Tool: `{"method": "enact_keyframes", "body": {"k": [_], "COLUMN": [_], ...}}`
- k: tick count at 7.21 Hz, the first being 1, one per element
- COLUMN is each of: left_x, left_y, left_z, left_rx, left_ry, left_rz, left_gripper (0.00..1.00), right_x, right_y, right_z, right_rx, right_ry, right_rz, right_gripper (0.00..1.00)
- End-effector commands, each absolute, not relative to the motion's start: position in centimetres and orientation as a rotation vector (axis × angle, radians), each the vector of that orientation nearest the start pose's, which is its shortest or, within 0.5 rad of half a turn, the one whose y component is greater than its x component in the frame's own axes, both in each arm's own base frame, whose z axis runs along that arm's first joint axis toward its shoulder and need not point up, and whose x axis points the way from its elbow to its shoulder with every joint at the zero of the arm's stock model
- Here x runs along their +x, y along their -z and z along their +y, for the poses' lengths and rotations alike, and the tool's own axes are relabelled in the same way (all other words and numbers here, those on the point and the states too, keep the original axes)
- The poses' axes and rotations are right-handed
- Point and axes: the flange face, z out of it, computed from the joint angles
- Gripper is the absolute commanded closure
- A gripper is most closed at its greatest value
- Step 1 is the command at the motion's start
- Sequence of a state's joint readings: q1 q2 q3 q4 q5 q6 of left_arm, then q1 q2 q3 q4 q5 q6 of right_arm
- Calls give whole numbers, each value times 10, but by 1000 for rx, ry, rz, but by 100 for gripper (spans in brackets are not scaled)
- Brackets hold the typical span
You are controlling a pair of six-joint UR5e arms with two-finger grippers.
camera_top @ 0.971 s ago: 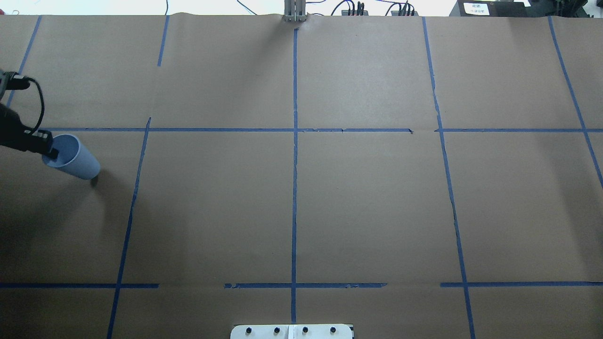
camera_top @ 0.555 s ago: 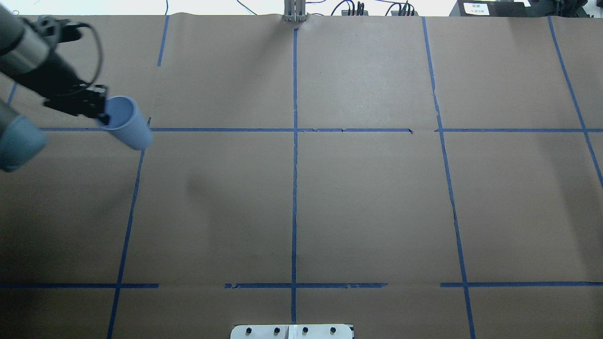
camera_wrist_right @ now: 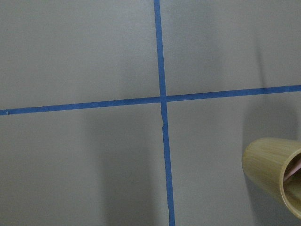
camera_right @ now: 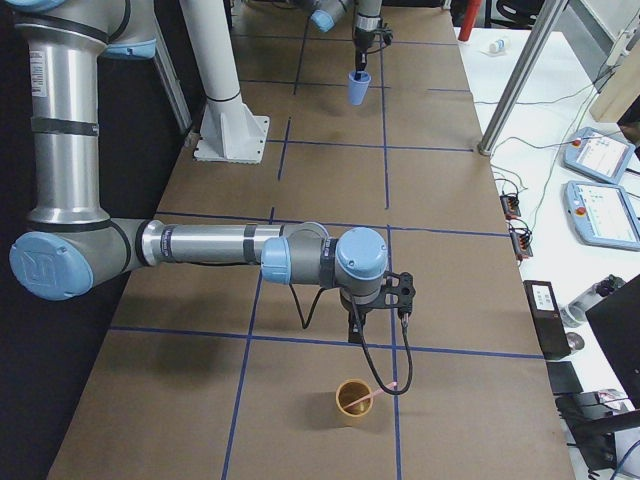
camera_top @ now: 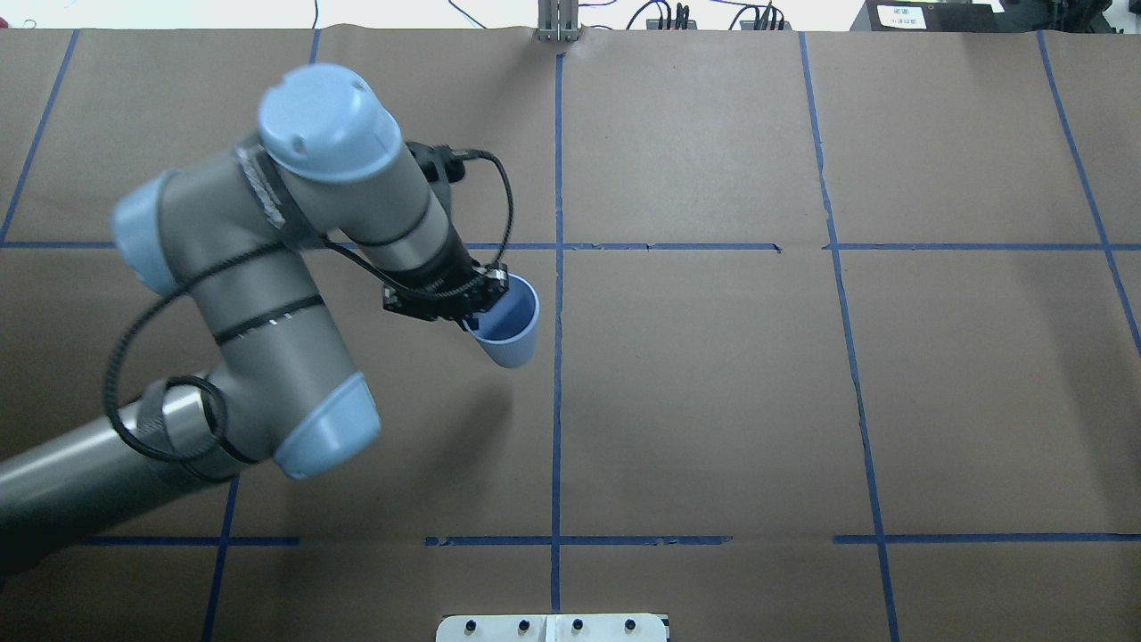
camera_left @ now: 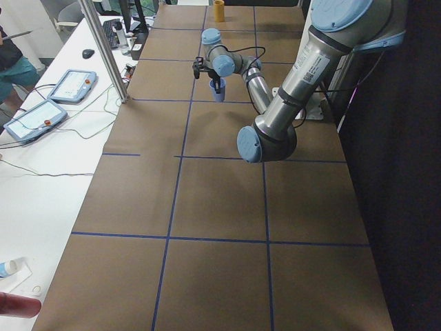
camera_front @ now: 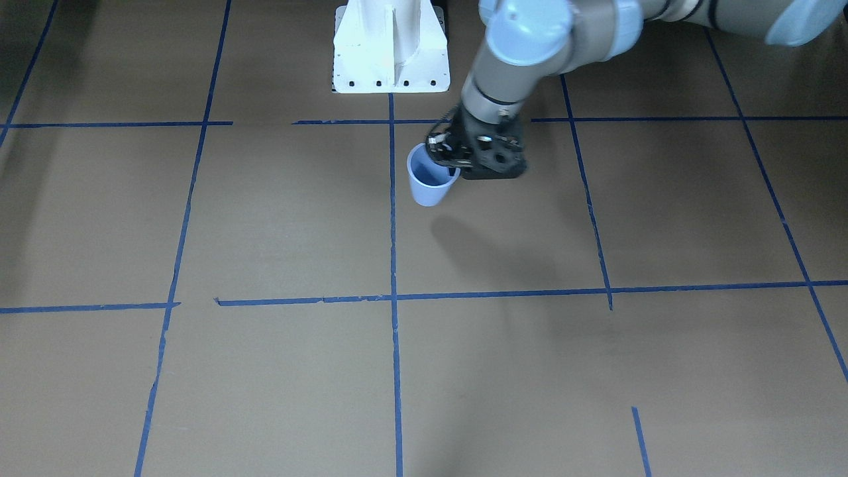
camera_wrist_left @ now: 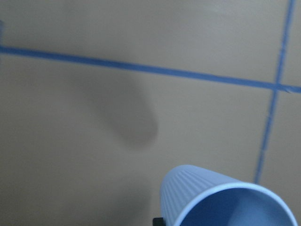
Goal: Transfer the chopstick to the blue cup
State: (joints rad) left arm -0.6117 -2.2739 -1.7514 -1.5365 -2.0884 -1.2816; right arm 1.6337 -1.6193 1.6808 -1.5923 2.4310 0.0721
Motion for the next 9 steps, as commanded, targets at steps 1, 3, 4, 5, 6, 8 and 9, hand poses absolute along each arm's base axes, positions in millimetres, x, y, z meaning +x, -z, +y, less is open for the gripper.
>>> {"method": "enact_keyframes", "body": {"k": [1, 3, 4, 5, 6, 8, 9], "left_x": [538, 542, 545, 549, 550, 551, 551], "left_y": [-180, -178, -177, -176, -178, -179, -179], "left_z": [-438, -435, -437, -439, -440, -439, -439], "left_rx": [-53, -52, -53, -49, -46, -48, -49], "left_ry": [80, 73, 75, 72, 70, 69, 70], "left_rz": [974, 981, 981, 991, 995, 993, 992], "left_gripper": [100, 98, 95, 91, 58, 0, 0], "right_x": [87, 87, 87, 87, 87, 87, 87], "right_y": [-624, -623, -623, -624, -624, -624, -626], "right_z": [-469, -469, -469, -469, -469, -469, -469], "right_rx": [33, 35, 33, 33, 33, 33, 28], "right_ry": [-109, -109, -109, -109, -109, -109, -112], "right_rz": [-861, -861, -863, -861, -861, -863, -863], "right_gripper": [0, 0, 0, 0, 0, 0, 0]}}
